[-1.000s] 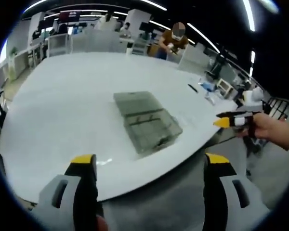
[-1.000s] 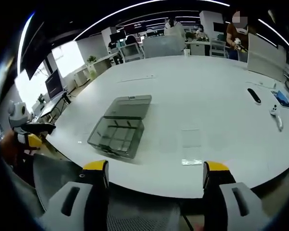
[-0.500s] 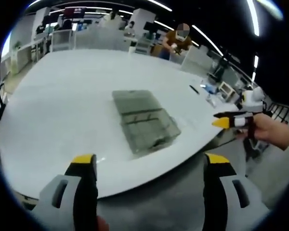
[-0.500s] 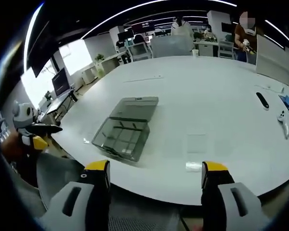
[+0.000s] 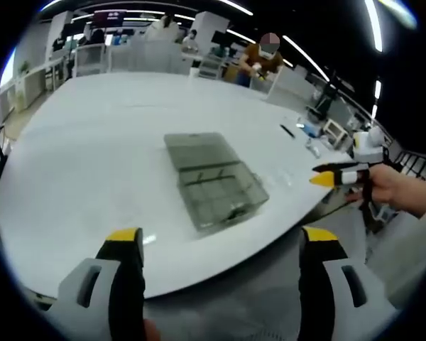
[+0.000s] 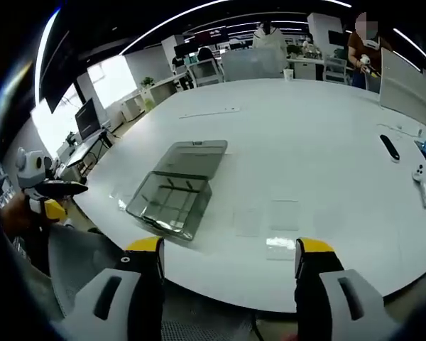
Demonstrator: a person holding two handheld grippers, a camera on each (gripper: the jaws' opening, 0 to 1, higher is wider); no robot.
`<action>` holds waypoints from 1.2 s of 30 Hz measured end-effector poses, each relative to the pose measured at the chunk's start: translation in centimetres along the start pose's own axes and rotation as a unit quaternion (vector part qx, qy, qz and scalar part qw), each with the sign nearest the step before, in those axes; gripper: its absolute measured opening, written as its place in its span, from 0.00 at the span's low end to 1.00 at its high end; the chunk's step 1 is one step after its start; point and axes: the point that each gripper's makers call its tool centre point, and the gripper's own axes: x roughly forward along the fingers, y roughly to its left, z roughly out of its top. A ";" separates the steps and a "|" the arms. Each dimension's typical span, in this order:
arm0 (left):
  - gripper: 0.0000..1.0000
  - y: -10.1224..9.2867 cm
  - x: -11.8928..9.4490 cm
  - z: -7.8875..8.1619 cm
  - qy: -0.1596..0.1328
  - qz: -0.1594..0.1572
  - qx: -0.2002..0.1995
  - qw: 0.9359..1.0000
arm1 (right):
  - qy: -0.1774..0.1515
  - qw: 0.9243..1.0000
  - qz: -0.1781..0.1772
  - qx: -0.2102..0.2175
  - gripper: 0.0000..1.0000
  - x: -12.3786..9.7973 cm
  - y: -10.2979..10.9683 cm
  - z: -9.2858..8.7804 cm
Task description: Insert the divider into the dual guide fixture by aligning both edges with the guide slots and pushing it downward to the bottom, including one-sided entry, uneven engagement, binding, and posture correction.
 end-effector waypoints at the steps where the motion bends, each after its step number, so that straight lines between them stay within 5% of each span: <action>1: 0.88 -0.1 0.1 0.1 -0.001 0.000 0.003 1.000 | 0.003 1.000 0.000 -0.003 0.72 0.2 -0.2 0.0; 36: 0.84 -1.6 2.0 0.1 0.007 -0.010 0.028 1.000 | 0.046 0.999 -0.029 0.002 0.59 4.6 -4.8 -0.8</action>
